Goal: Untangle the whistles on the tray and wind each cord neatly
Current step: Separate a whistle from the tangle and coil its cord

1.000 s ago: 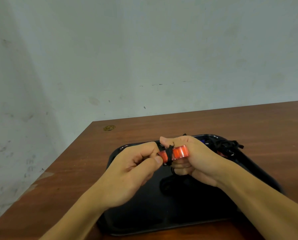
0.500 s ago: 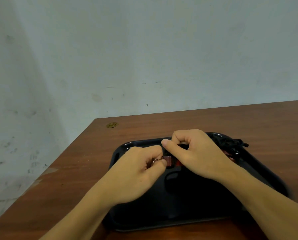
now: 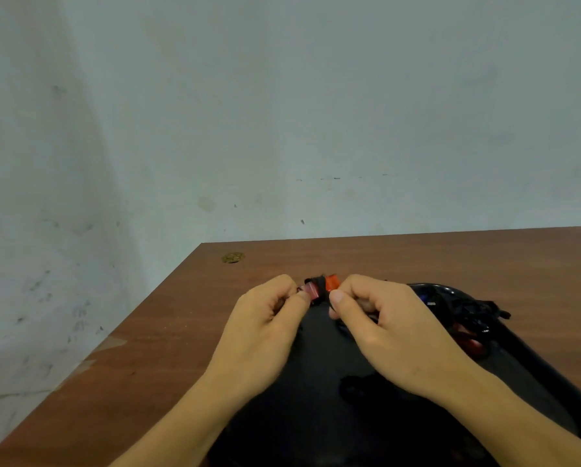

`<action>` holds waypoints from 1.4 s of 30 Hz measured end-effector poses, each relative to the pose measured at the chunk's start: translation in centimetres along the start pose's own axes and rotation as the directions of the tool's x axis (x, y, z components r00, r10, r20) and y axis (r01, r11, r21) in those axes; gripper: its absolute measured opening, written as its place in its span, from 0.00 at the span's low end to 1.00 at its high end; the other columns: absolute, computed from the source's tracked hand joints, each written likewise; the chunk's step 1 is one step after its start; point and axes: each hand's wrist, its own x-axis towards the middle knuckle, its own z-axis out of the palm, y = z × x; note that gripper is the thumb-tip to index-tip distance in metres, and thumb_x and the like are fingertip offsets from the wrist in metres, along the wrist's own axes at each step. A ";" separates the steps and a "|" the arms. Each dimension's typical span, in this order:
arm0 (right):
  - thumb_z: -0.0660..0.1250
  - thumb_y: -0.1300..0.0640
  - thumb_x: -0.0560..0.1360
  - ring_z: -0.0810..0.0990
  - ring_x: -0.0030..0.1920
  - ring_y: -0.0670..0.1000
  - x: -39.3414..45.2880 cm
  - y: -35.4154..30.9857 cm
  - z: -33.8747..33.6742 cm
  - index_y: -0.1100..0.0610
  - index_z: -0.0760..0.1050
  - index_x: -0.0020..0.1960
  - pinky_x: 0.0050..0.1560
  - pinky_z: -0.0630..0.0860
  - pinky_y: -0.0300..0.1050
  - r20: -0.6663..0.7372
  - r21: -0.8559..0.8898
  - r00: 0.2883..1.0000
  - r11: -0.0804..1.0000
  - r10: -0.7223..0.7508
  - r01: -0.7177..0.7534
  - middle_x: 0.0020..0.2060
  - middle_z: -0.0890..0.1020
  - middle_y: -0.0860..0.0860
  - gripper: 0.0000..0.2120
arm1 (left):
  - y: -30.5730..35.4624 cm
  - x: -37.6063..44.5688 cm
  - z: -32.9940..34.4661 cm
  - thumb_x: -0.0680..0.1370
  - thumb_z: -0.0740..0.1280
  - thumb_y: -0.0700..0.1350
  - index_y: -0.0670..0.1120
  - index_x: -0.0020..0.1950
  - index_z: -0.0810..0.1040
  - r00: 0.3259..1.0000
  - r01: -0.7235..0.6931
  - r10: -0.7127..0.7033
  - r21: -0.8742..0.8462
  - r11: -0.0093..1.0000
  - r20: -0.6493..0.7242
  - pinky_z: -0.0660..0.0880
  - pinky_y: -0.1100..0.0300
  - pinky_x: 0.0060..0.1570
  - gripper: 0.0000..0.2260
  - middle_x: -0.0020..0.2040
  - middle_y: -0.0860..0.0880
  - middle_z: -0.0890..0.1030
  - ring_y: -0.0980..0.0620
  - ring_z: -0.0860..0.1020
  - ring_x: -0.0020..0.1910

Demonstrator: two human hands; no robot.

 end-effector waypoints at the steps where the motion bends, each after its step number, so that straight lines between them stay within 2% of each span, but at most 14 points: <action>1: 0.61 0.46 0.80 0.71 0.26 0.49 0.1 0.0 0.0 0.48 0.77 0.39 0.32 0.70 0.46 0.015 0.037 1.000 0.999 0.010 -0.011 0.27 0.77 0.51 0.14 | 0.0 0.0 0.0 0.81 0.63 0.47 0.39 0.36 0.65 0.999 0.032 -0.031 -0.066 0.997 0.010 0.64 0.53 0.33 0.18 0.29 0.39 0.67 0.50 0.65 0.28; 4: 0.61 0.47 0.81 0.66 0.26 0.47 0.2 0.2 0.0 0.51 0.77 0.37 0.31 0.65 0.44 0.076 0.204 0.996 0.977 0.043 -0.058 0.23 0.70 0.49 0.16 | 0.1 0.0 0.2 0.81 0.62 0.49 0.40 0.35 0.64 0.994 0.101 -0.091 -0.211 0.972 0.053 0.64 0.56 0.31 0.18 0.26 0.38 0.66 0.49 0.65 0.25; 8: 0.61 0.46 0.80 0.67 0.25 0.48 0.3 0.0 -0.1 0.57 0.78 0.35 0.32 0.67 0.39 0.139 0.365 0.988 0.924 0.069 -0.115 0.23 0.71 0.50 0.21 | 0.5 -0.1 0.3 0.82 0.60 0.43 0.42 0.36 0.68 0.987 0.156 -0.127 -0.400 0.903 0.097 0.60 0.61 0.24 0.15 0.27 0.42 0.64 0.51 0.63 0.22; 11: 0.60 0.47 0.80 0.67 0.23 0.42 0.4 0.0 -0.1 0.62 0.79 0.35 0.30 0.67 0.29 0.175 0.435 0.981 0.886 0.089 -0.158 0.22 0.72 0.48 0.23 | 0.6 -0.3 0.2 0.83 0.60 0.45 0.42 0.39 0.70 0.978 0.193 -0.121 -0.518 0.833 0.169 0.56 0.58 0.26 0.13 0.28 0.46 0.65 0.50 0.62 0.24; 13: 0.61 0.46 0.79 0.66 0.22 0.42 0.4 0.0 -0.2 0.62 0.78 0.34 0.29 0.67 0.27 0.214 0.482 0.972 0.855 0.097 -0.191 0.22 0.71 0.48 0.23 | 0.6 -0.4 0.2 0.82 0.61 0.47 0.43 0.39 0.70 0.970 0.213 -0.099 -0.581 0.785 0.223 0.54 0.55 0.27 0.13 0.29 0.45 0.64 0.50 0.61 0.24; 20: 0.69 0.44 0.73 0.57 0.23 0.44 0.5 0.2 -0.9 0.55 0.76 0.32 0.24 0.54 0.37 0.407 0.650 0.899 0.641 0.160 -0.408 0.22 0.67 0.48 0.18 | 1.1 -0.6 -0.2 0.78 0.63 0.47 0.44 0.37 0.67 0.917 0.329 0.002 -0.760 0.560 0.398 0.53 0.56 0.27 0.12 0.28 0.48 0.62 0.52 0.61 0.23; 23: 0.69 0.46 0.74 0.56 0.24 0.45 0.6 0.4 -1.2 0.53 0.76 0.31 0.25 0.52 0.38 0.426 0.647 0.888 0.629 0.171 -0.432 0.22 0.67 0.47 0.16 | 1.1 -0.7 -0.1 0.78 0.63 0.46 0.44 0.37 0.64 0.889 0.350 0.075 -0.774 0.528 0.453 0.53 0.55 0.28 0.13 0.28 0.48 0.61 0.53 0.62 0.24; 26: 0.67 0.48 0.72 0.55 0.24 0.45 0.6 0.4 -1.2 0.53 0.72 0.28 0.25 0.54 0.37 0.398 0.621 0.897 0.663 0.192 -0.418 0.22 0.64 0.48 0.17 | 0.9 -0.6 0.0 0.76 0.63 0.46 0.42 0.36 0.61 0.872 0.305 0.108 -0.702 0.643 0.478 0.54 0.55 0.28 0.15 0.27 0.47 0.61 0.52 0.61 0.23; 29: 0.70 0.43 0.73 0.55 0.25 0.47 0.8 0.6 -1.1 0.67 0.72 0.37 0.25 0.56 0.38 0.369 0.591 0.904 0.697 0.216 -0.407 0.26 0.63 0.51 0.26 | 0.7 -0.5 -0.3 0.76 0.63 0.47 0.41 0.34 0.64 0.869 0.172 0.123 -0.525 0.833 0.479 0.62 0.60 0.30 0.15 0.25 0.46 0.65 0.51 0.62 0.24; 31: 0.71 0.40 0.73 0.59 0.25 0.48 0.8 0.8 -1.1 0.69 0.73 0.40 0.26 0.60 0.37 0.329 0.571 0.910 0.714 0.254 -0.406 0.28 0.65 0.54 0.29 | 0.8 -0.4 -0.5 0.77 0.62 0.48 0.39 0.35 0.66 0.866 0.072 0.130 -0.378 0.923 0.482 0.67 0.61 0.34 0.16 0.25 0.45 0.68 0.50 0.64 0.24; 34: 0.70 0.40 0.71 0.65 0.26 0.47 0.8 0.8 -1.3 0.56 0.72 0.31 0.30 0.67 0.34 0.278 0.524 0.917 0.754 0.288 -0.396 0.25 0.69 0.49 0.22 | 1.0 -0.5 -0.8 0.78 0.62 0.46 0.37 0.37 0.67 0.875 0.026 0.100 -0.253 0.967 0.474 0.65 0.54 0.33 0.15 0.26 0.47 0.69 0.49 0.65 0.26; 36: 0.69 0.43 0.73 0.61 0.23 0.46 0.9 0.7 -1.6 0.52 0.70 0.28 0.27 0.65 0.34 0.251 0.544 0.923 0.745 0.293 -0.385 0.22 0.66 0.47 0.20 | 1.0 -0.6 -0.8 0.79 0.62 0.45 0.40 0.36 0.66 0.879 -0.003 0.084 -0.171 0.985 0.469 0.63 0.50 0.33 0.15 0.27 0.50 0.67 0.52 0.64 0.28; 38: 0.69 0.46 0.74 0.58 0.22 0.46 1.0 0.6 -1.8 0.54 0.71 0.28 0.24 0.61 0.34 0.200 0.554 0.937 0.756 0.285 -0.348 0.22 0.64 0.48 0.20 | 0.9 -0.7 -0.5 0.80 0.64 0.49 0.46 0.35 0.65 0.883 -0.095 0.099 -0.033 0.995 0.460 0.65 0.50 0.34 0.16 0.29 0.54 0.65 0.54 0.64 0.30; 42: 0.69 0.49 0.77 0.64 0.23 0.46 0.7 0.4 -1.4 0.59 0.75 0.33 0.30 0.69 0.29 0.019 0.407 0.983 0.897 0.182 -0.174 0.22 0.68 0.49 0.18 | 0.3 -0.6 -0.3 0.81 0.64 0.46 0.48 0.35 0.65 0.917 -0.188 0.117 0.157 0.970 0.381 0.63 0.57 0.31 0.16 0.29 0.52 0.67 0.56 0.64 0.28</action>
